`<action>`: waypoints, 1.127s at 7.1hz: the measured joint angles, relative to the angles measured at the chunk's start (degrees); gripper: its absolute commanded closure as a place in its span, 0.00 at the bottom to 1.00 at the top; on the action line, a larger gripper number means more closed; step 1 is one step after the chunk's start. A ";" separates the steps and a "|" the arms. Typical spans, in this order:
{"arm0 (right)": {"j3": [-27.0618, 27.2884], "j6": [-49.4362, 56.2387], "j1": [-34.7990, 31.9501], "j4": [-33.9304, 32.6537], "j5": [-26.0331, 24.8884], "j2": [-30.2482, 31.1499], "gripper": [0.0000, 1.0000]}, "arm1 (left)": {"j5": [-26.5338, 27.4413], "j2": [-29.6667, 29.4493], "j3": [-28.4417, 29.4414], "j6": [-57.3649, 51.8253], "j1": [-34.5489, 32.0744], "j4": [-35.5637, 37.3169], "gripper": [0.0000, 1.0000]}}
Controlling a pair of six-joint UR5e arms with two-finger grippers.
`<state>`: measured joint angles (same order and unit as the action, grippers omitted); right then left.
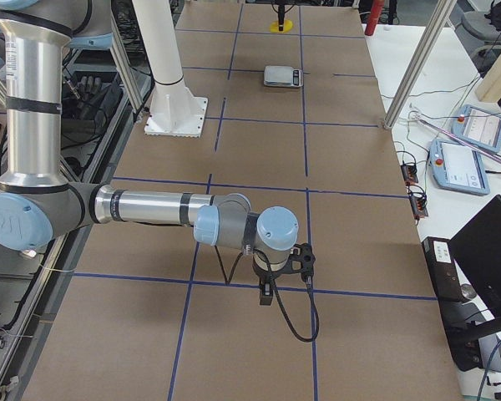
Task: Weigh mango
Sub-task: 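Lift the mango with the left gripper and carry it over the scale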
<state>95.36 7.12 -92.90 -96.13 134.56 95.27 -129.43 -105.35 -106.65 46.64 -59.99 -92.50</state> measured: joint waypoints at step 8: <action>0.00 0.00 0.00 -0.02 0.00 0.03 0.00 | 4.49 -5.98 10.61 8.57 13.34 -6.05 0.00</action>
<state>95.36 7.12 -92.90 -96.15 134.56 95.30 -124.94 -111.33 -96.04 55.21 -46.65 -98.55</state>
